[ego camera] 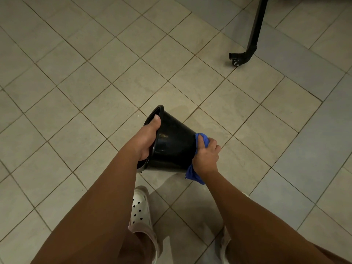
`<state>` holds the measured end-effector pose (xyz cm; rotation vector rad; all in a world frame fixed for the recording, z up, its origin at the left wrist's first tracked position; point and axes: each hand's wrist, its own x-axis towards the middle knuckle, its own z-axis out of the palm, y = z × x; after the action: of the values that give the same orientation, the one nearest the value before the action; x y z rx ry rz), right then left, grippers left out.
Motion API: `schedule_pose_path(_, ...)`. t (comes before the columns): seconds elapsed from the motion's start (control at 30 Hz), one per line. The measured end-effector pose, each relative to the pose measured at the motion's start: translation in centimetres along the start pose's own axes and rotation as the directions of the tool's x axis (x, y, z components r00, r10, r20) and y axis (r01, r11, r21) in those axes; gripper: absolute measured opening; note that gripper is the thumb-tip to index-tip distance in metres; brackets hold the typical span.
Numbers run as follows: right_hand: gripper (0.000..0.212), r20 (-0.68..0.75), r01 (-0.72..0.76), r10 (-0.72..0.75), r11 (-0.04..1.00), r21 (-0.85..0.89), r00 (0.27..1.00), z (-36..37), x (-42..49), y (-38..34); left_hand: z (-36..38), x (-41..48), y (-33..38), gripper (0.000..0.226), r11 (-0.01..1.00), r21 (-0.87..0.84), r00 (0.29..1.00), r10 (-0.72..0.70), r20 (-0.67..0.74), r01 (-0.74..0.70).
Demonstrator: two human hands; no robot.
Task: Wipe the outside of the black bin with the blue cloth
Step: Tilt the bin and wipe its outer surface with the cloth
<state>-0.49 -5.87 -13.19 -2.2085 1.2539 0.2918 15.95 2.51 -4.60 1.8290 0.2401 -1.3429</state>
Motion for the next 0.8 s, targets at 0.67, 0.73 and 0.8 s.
schedule_pose_path(0.67, 0.033, -0.373, 0.563, -0.472, 0.806, 0.186, 0.799, -4.2, 0.9, -6.2, 1.3, -0.6, 0.2, 0.032, 0.980, -0.107, 0.974, 0.150, -0.169, -0.169)
schedule_pose_path(0.73, 0.036, -0.357, 0.632, -0.556, 0.761, 0.142, 0.750, -3.8, 0.4, -6.7, 1.4, -0.4, -0.1, 0.030, 0.975, -0.108, 0.972, 0.176, -0.155, -0.194)
schedule_pose_path(0.8, 0.035, -0.318, 0.686, -0.632, 0.722, 0.089, 0.706, -3.1, 0.1, -6.3, 1.3, -0.1, -0.4, 0.030, 0.973, -0.100, 0.968, 0.190, -0.161, -0.208)
